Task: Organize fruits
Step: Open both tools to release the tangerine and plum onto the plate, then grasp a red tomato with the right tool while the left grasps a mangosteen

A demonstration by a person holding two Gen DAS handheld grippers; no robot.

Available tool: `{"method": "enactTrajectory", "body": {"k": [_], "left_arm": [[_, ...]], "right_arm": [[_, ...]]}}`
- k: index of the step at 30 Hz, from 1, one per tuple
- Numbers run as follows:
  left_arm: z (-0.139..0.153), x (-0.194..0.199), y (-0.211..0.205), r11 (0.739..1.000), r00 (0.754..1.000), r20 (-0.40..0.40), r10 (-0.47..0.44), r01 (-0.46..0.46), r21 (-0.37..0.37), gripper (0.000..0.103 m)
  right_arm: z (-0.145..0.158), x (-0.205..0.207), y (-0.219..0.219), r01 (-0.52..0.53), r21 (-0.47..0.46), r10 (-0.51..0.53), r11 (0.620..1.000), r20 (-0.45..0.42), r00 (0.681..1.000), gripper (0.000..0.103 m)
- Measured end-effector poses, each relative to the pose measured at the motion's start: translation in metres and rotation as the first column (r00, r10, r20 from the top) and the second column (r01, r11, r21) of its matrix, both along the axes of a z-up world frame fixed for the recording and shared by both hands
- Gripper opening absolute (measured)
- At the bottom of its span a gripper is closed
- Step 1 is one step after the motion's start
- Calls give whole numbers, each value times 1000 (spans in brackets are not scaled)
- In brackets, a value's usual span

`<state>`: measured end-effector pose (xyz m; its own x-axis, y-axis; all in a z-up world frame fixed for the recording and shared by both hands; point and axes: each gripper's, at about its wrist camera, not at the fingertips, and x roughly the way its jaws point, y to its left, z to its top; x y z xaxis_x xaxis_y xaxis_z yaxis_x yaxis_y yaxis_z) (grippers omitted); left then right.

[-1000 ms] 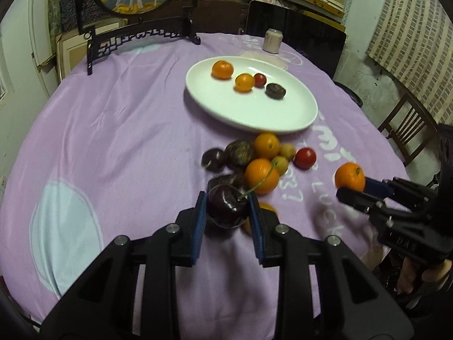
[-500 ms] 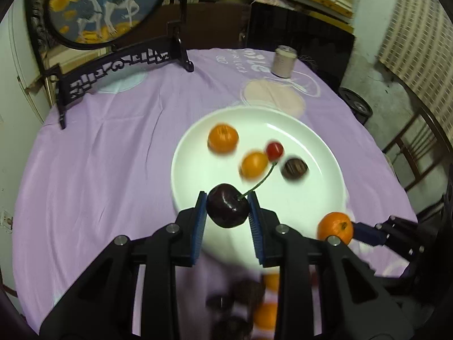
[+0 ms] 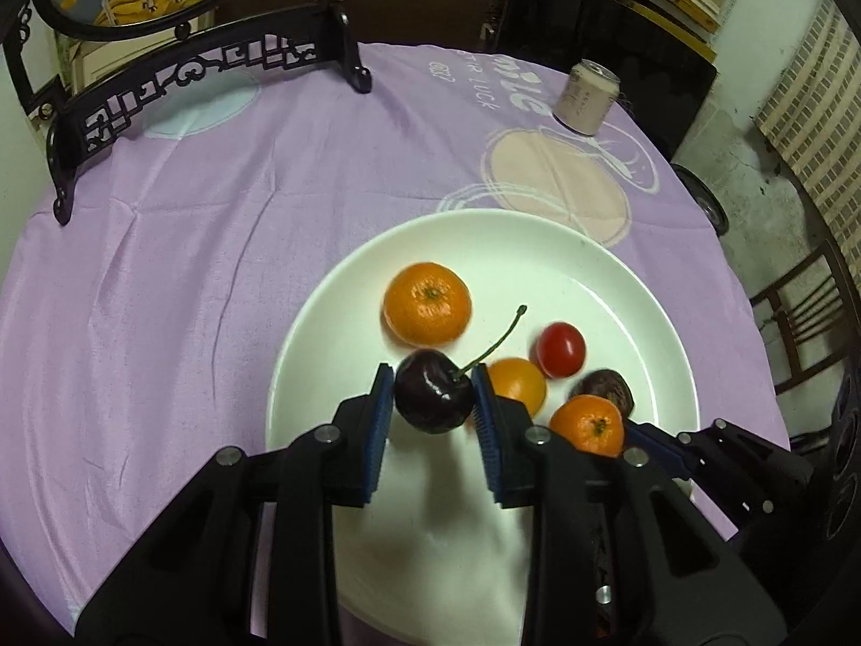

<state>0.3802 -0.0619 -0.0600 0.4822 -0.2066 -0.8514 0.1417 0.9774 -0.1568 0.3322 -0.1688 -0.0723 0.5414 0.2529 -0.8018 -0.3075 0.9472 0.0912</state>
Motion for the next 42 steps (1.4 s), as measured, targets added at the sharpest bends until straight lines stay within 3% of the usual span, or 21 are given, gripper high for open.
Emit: {"method": "enactTrajectory", "body": {"k": [1, 3, 8, 12, 16, 20, 27, 32, 42], "left_arm": [[1, 0, 0, 1000, 1000, 3, 5, -5, 8, 61], [6, -3, 2, 999, 999, 29, 23, -23, 24, 76], [30, -39, 18, 999, 997, 71, 16, -14, -32, 80], [46, -98, 27, 999, 985, 163, 47, -49, 11, 91], [48, -159, 35, 996, 972, 222, 74, -81, 25, 93], [44, -206, 40, 996, 967, 246, 68, -81, 43, 93], [36, -239, 55, 995, 968, 239, 82, -91, 29, 93], [17, -260, 70, 994, 974, 213, 78, -92, 57, 93], [-16, -294, 98, 990, 986, 150, 70, -87, 110, 93]], "right_arm": [[0, 0, 0, 6, -14, -6, 1000, 9, 1000, 54], [5, -6, -1, 24, -36, -23, 999, 35, 999, 60], [30, -48, -14, 20, -23, -18, 1000, 66, 998, 60], [45, -103, -22, 40, 36, -43, 999, 81, 996, 66], [47, -153, -21, 100, 51, -105, 994, 120, 987, 66], [46, -177, -22, 120, 60, -126, 991, 116, 985, 66], [52, -199, -18, 116, 52, -122, 992, 132, 984, 67], [30, -204, -13, 92, -23, -89, 995, 123, 988, 67], [-32, -161, -9, 50, -93, -52, 994, -19, 998, 66]]}}
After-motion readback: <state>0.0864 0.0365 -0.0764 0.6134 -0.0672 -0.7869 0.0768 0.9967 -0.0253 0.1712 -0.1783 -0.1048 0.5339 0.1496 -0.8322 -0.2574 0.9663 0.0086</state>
